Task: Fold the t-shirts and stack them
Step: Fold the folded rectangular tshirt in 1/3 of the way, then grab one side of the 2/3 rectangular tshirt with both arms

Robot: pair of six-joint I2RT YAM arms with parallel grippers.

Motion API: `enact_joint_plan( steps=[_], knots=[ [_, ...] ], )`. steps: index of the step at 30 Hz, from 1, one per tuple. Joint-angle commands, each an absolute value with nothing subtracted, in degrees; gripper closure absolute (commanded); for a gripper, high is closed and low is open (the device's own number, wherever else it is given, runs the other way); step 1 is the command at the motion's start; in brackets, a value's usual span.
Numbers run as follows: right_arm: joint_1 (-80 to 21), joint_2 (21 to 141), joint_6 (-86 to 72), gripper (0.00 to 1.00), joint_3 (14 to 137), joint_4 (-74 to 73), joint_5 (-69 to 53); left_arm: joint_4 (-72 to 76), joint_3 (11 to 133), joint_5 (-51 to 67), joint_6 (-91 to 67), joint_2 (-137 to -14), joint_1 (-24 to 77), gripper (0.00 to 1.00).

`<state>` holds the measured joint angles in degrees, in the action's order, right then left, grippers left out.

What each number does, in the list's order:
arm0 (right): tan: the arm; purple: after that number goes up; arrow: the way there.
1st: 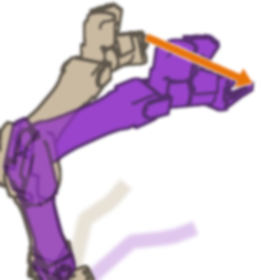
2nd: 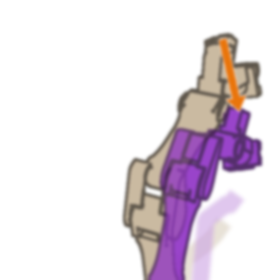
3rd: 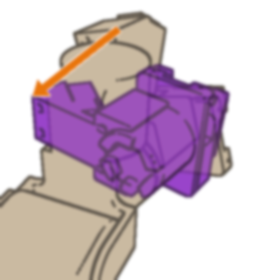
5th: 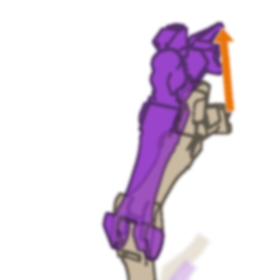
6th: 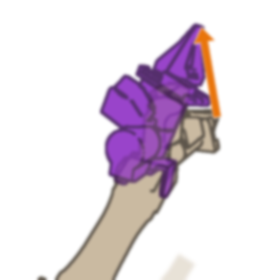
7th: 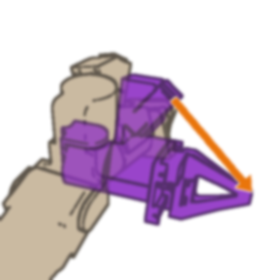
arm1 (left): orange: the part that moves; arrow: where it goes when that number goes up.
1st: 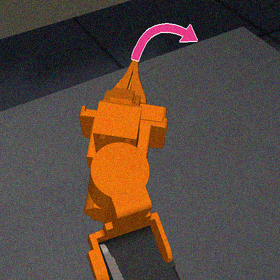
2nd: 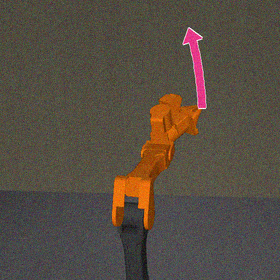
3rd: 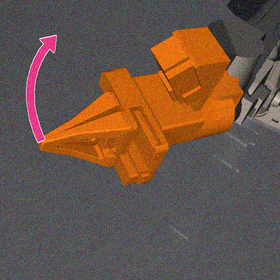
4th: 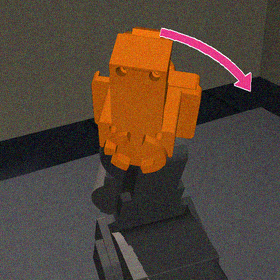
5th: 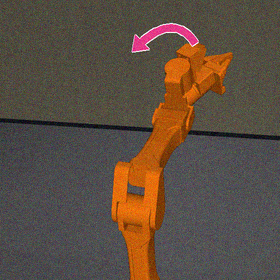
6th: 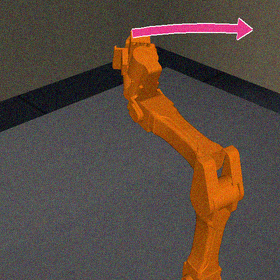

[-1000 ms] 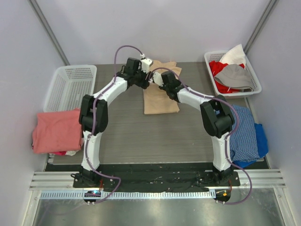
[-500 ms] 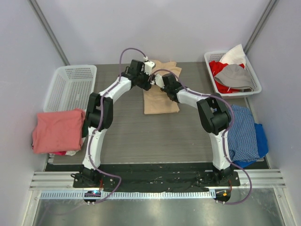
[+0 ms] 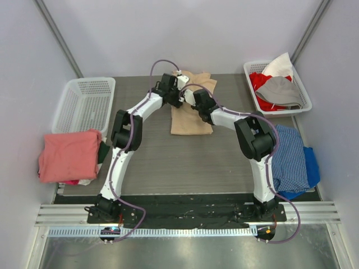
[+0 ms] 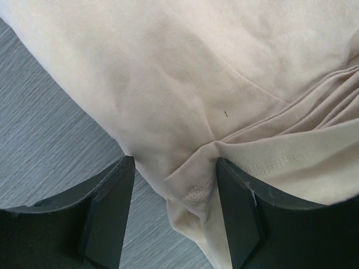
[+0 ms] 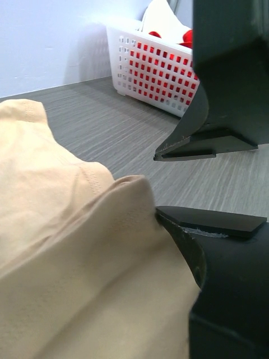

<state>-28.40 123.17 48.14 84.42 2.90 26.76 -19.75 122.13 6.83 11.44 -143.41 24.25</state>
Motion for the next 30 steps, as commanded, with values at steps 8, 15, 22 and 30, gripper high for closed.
enact_joint_plan(
  steps=[8,15,22,30],
  knots=[
    [-28.7,112.6,48.2,0.55,79.7,6.4,31.3,-16.3,119.2,3.0,13.0,-138.7,24.4,0.36],
    [-29.1,108.1,45.2,0.56,76.0,2.7,30.6,-16.3,113.6,2.5,12.7,-130.5,24.4,0.34],
    [-29.9,100.6,39.3,0.56,68.7,-4.0,25.7,-16.7,104.3,3.4,12.4,-121.5,24.4,0.31],
    [-35.1,95.5,36.7,0.57,60.1,-9.2,21.5,-20.2,90.5,11.1,10.7,-112.4,24.6,0.32]
  ],
)
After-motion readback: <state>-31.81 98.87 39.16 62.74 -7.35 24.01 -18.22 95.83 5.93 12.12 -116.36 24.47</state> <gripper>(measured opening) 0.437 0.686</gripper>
